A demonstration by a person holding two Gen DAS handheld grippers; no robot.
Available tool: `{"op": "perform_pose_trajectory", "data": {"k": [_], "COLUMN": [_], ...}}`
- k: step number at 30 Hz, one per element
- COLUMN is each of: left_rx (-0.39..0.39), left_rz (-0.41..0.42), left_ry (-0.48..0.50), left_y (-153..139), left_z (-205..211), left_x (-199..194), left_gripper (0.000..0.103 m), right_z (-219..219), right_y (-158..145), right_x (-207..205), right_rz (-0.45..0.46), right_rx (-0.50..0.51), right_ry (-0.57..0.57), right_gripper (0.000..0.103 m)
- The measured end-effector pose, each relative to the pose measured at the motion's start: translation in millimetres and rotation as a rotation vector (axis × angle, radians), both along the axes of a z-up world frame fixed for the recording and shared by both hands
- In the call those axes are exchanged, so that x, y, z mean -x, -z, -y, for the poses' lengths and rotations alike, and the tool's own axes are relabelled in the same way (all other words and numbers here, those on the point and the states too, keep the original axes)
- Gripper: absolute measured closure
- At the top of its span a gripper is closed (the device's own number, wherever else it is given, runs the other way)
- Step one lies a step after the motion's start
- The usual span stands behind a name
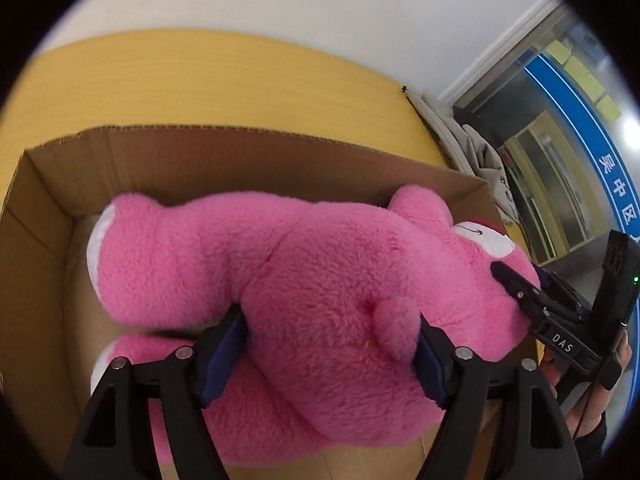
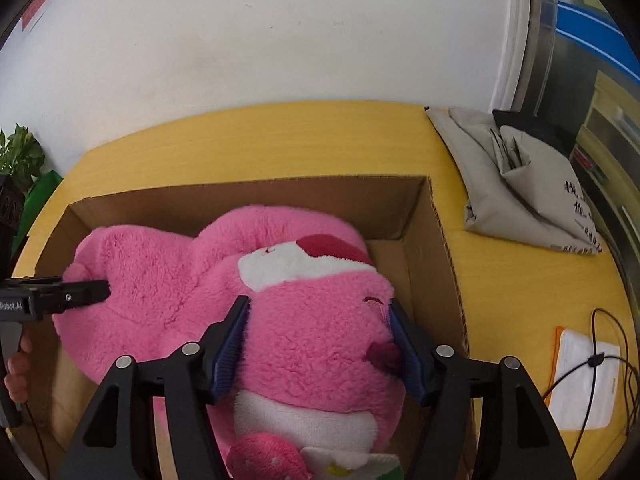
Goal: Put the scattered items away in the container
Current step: 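Carry the pink bear over the cardboard box, lower it, open both grippers, then withdraw both open grippers from the box toward the remaining plush toys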
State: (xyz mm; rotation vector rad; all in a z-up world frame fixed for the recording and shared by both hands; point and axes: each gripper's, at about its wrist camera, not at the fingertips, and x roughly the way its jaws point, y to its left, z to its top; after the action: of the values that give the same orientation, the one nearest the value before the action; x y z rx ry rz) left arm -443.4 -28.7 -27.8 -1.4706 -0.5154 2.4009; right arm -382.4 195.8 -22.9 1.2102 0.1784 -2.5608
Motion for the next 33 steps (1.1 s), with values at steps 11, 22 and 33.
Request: {"op": "perform_pose_trajectory", "data": {"k": [11, 22, 33], "left_rx": [0.081, 0.175, 0.168], "left_rz": [-0.142, -0.030, 0.040], "left_ry": [0.055, 0.134, 0.151], "left_y": [-64.0, -30.6, -16.4], "left_z": [29.7, 25.5, 45.3], "left_x": [-39.5, -79.8, -129.0], "left_gripper": [0.025, 0.025, 0.025], "right_z": [-23.6, 32.5, -28.3], "right_y": [-55.5, -12.3, -28.8], "right_x": [-49.1, -47.4, -139.6], "right_rz": [-0.065, -0.012, 0.078], "right_rx": [0.138, -0.002, -0.010], "right_ry": [-0.111, -0.150, -0.382], "right_gripper": [0.000, 0.000, 0.000]}}
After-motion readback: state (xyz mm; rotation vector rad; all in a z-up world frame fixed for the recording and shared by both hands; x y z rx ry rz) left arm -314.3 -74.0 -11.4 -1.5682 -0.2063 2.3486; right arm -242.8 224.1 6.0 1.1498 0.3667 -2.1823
